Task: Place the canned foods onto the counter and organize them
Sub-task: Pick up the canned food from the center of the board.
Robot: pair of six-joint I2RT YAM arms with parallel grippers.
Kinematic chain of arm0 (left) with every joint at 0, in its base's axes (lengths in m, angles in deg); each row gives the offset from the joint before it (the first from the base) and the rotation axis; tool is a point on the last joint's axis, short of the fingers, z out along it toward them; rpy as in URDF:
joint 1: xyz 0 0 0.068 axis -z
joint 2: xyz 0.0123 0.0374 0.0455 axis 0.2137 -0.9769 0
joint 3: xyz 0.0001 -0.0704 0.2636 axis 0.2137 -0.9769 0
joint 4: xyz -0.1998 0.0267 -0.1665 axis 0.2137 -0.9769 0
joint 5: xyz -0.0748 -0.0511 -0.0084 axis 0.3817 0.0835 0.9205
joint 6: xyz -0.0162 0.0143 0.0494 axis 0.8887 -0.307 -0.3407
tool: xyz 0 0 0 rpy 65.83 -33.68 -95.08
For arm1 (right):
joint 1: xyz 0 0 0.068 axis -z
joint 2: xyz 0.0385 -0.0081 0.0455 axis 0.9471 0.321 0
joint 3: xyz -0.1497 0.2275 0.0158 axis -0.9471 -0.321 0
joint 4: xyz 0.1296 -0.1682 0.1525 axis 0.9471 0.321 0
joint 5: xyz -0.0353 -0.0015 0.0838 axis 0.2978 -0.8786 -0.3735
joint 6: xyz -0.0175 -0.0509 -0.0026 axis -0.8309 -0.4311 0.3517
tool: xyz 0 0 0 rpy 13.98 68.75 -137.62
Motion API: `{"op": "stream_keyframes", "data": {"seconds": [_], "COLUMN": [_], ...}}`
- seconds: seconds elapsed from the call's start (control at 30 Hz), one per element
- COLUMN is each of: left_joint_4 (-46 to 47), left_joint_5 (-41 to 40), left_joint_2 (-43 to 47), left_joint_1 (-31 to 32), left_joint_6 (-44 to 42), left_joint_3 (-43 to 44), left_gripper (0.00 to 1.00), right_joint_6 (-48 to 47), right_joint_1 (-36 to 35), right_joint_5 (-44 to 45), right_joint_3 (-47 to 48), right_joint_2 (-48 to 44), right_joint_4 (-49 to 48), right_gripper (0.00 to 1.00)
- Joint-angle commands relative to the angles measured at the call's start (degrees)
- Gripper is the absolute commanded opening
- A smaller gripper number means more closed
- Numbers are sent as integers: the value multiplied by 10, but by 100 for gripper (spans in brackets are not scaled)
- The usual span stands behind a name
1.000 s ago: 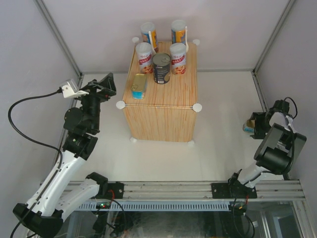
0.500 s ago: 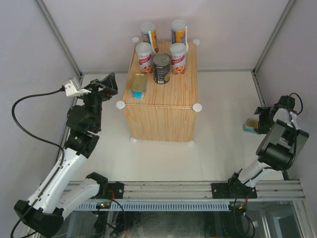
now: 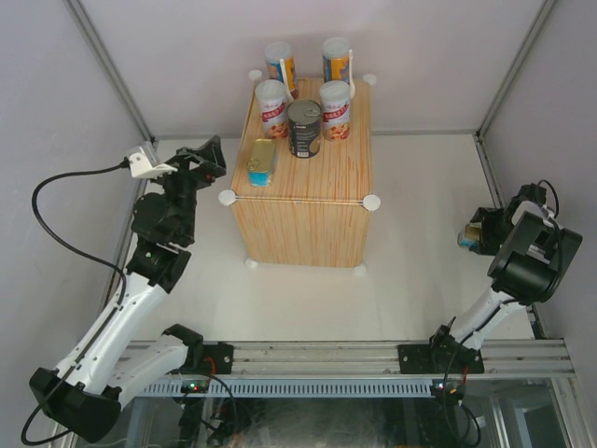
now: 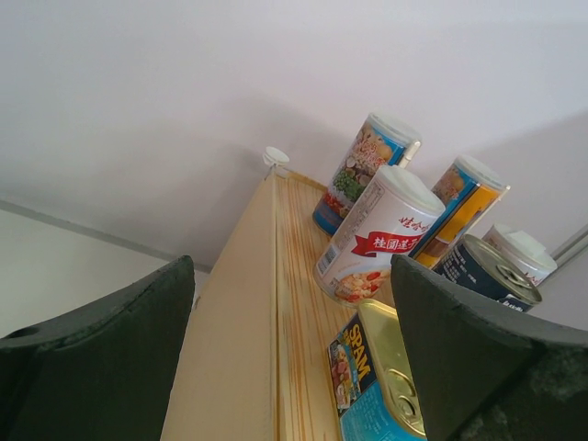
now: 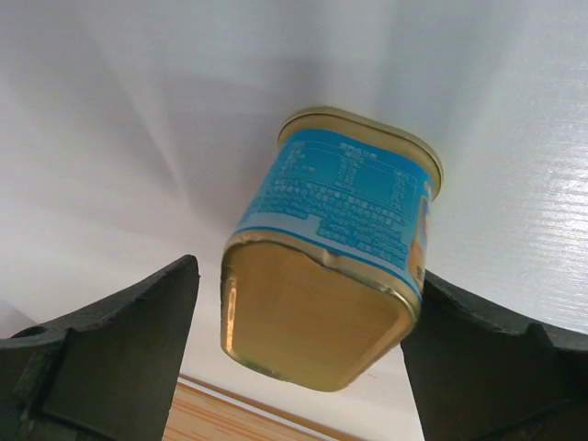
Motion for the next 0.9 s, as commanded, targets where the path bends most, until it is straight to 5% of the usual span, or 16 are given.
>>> {"op": "stream_keyframes", "data": {"seconds": [0.0, 0.13, 0.27, 0.33, 0.87], "left_joint_4": [18, 15, 12, 10, -28], "left_joint_5": [-8, -8, -9, -9, 88], "left_joint_2": [-4, -4, 5, 10, 65], "left_joint_1": [-6, -8, -10, -10, -10], "left_joint_6": [-1, -1, 1, 1, 37], "left_joint_3": [19, 18, 11, 9, 43], "left_gripper": [91, 91, 91, 91, 91], "right_joint_6": [12, 8, 1, -5, -60], "right_joint_1": [-8, -18, -24, -29, -76], "right_joint_5": [6, 10, -1, -6, -71], "right_joint_3": [25, 20, 5, 2, -8], "right_joint_2": [14, 16, 8, 3, -143], "right_joint_4": [0, 0, -17, -25, -95], "right_gripper": [80, 55, 12, 0, 0]}}
